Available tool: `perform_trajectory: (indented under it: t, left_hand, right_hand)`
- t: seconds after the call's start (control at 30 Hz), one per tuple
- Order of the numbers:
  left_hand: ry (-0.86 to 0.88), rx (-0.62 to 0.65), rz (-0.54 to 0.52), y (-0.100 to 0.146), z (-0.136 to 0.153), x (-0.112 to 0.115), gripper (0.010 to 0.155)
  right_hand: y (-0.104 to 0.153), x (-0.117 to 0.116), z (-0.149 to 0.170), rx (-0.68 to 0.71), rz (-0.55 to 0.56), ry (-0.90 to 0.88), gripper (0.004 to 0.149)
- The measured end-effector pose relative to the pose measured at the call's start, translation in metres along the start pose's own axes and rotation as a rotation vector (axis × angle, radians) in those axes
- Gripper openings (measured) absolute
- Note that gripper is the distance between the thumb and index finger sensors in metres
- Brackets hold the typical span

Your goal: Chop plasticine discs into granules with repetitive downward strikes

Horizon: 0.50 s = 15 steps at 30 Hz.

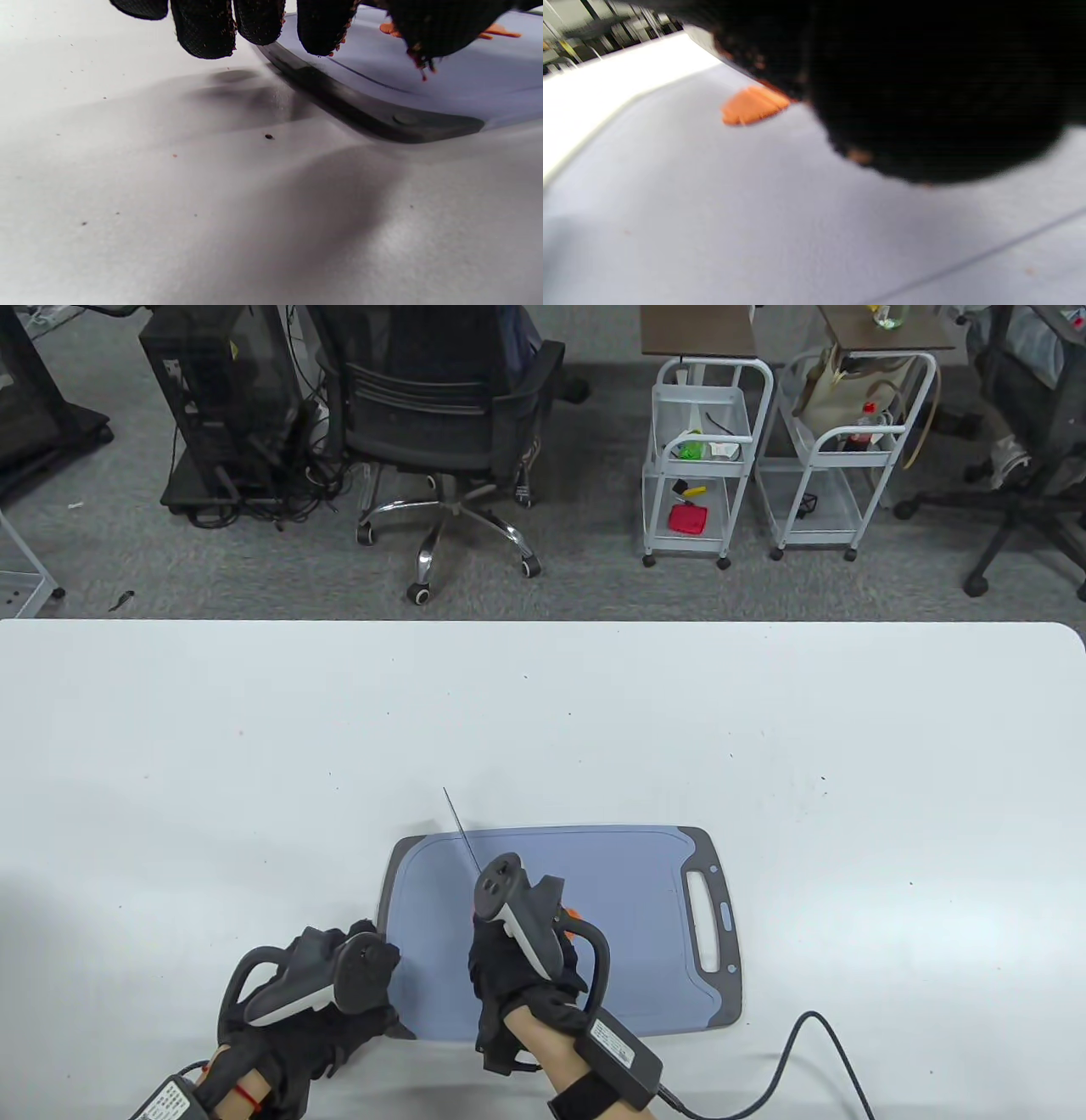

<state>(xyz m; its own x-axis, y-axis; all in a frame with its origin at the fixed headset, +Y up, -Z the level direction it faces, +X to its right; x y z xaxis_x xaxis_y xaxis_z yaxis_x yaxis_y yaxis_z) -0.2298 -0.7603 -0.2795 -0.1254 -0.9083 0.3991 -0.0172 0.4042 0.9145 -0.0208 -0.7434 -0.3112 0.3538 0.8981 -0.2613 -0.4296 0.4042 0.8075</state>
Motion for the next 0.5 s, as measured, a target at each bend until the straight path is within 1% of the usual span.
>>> perform_trajectory:
  t: [0.1,0.13,0.2,0.23,0.3,0.33,0.37,0.4,0.47,0.5]
  left_hand:
    - [0.016,-0.007,-0.032,0.0,0.003,-0.005,0.076]
    - [0.016,-0.008,-0.029,0.0,0.003,-0.005,0.077]
    - [0.008,-0.008,-0.024,0.0,0.003,-0.004,0.077]
    - [0.007,-0.008,-0.02,0.0,0.002,-0.003,0.077]
    - [0.003,-0.005,-0.012,0.0,0.001,-0.002,0.077]
    - [0.002,-0.004,-0.013,0.0,0.001,-0.001,0.077]
    - [0.004,-0.002,-0.016,0.0,0.0,-0.001,0.077]
    - [0.005,-0.002,-0.015,0.0,0.0,-0.001,0.077]
    - [-0.001,0.002,-0.009,0.001,-0.001,0.0,0.077]
    - [0.004,0.002,-0.018,0.003,-0.001,-0.001,0.077]
  right_hand:
    - [0.005,-0.003,0.004,-0.002,-0.021,0.034,0.052]
    - [0.004,-0.009,0.005,-0.01,-0.046,0.042,0.052]
    - [-0.001,-0.023,0.003,-0.035,-0.051,0.091,0.052]
    - [-0.001,-0.022,0.003,-0.027,-0.016,0.08,0.052]
    - [-0.007,-0.026,-0.004,-0.046,-0.04,0.121,0.052]
    - [-0.008,-0.026,-0.006,-0.035,-0.02,0.092,0.052]
    - [-0.016,-0.025,-0.015,-0.042,-0.043,0.095,0.052]
    - [-0.017,-0.025,-0.018,-0.043,-0.046,0.101,0.052]
    - [-0.021,-0.02,-0.024,-0.028,-0.025,0.131,0.052]
    - [-0.023,-0.016,-0.022,-0.025,-0.052,0.109,0.052]
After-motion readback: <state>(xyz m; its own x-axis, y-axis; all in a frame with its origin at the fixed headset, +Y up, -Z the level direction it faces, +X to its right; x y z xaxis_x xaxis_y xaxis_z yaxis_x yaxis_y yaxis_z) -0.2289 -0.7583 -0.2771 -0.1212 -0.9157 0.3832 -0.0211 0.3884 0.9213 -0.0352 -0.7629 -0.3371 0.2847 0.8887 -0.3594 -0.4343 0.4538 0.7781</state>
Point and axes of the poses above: the tracker on the back of each hand, its own z axis roughly to the little-finger side, its own y axis roughly from the fingertips to the wrist, x = y × z, the point moved 5 cm from there along -y, roughly from the wrist to the fingertips, and after that the axes turned 15 degrees about -x, right-handed, at the moved point
